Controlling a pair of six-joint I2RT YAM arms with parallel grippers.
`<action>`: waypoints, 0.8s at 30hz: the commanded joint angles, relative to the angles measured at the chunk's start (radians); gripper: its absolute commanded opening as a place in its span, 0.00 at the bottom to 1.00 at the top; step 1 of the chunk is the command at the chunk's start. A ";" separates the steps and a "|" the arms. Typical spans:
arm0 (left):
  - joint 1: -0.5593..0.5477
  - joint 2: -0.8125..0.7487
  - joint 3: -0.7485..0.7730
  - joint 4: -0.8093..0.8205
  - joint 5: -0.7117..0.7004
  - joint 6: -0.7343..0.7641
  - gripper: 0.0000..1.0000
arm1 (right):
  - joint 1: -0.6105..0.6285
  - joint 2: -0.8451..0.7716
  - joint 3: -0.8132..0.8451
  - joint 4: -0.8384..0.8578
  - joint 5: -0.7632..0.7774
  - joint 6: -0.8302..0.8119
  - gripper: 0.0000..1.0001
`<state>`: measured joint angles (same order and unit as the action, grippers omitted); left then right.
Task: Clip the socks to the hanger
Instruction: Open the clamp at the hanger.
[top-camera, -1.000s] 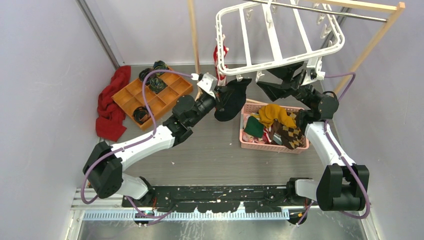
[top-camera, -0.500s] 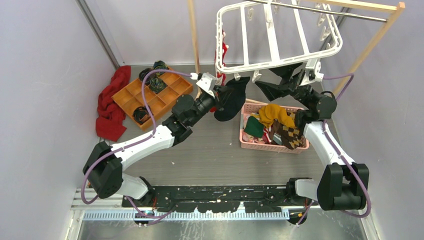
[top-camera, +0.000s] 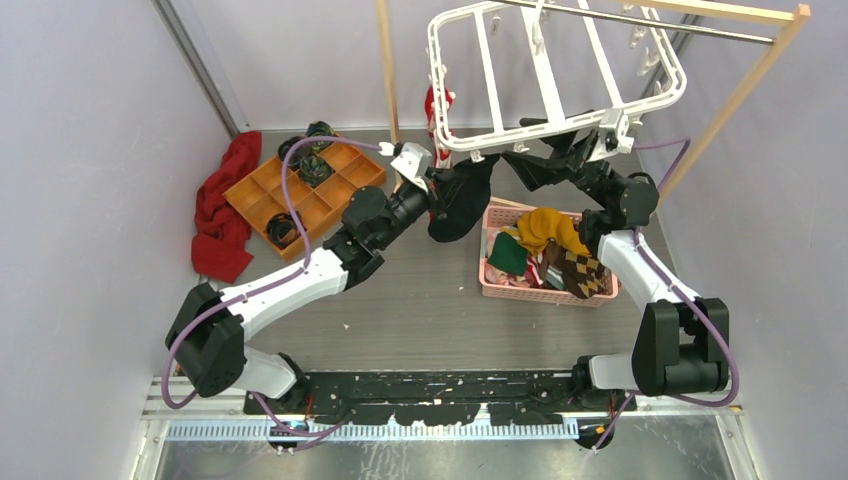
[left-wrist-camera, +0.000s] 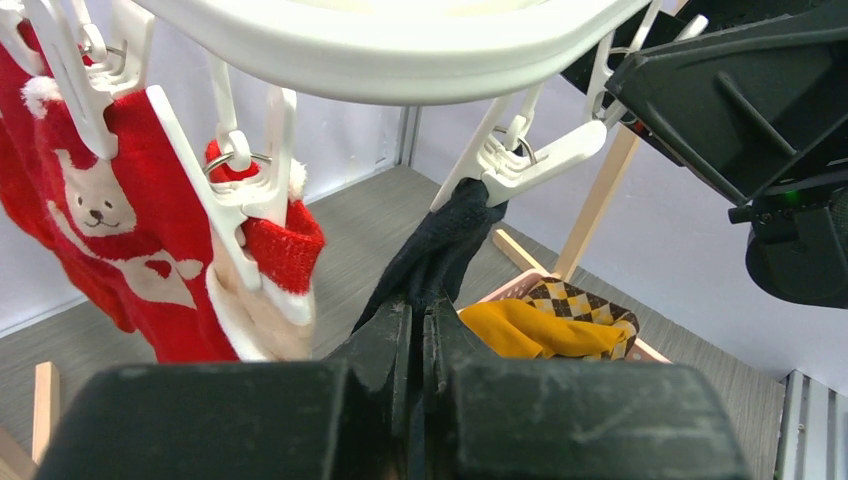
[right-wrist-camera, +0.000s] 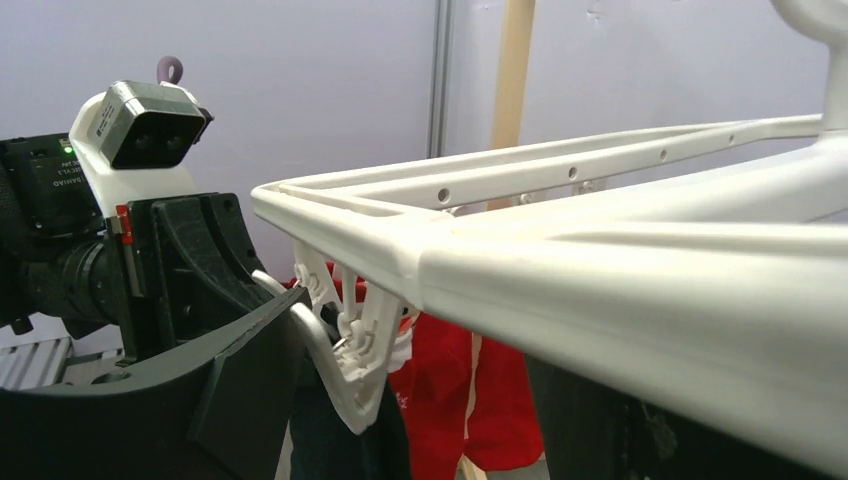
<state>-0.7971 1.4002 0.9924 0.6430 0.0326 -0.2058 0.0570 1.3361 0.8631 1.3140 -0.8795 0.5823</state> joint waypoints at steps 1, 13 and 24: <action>0.008 -0.017 0.044 0.031 0.018 -0.004 0.00 | 0.009 -0.001 0.057 0.106 0.020 0.026 0.81; 0.014 -0.003 0.053 0.033 0.030 -0.011 0.00 | 0.019 -0.009 0.054 0.116 -0.001 0.051 0.76; 0.018 0.000 0.054 0.037 0.033 -0.018 0.00 | 0.022 -0.029 0.051 0.116 -0.016 0.096 0.65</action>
<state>-0.7849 1.4014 0.9985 0.6380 0.0544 -0.2111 0.0711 1.3415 0.8810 1.3693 -0.8856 0.6579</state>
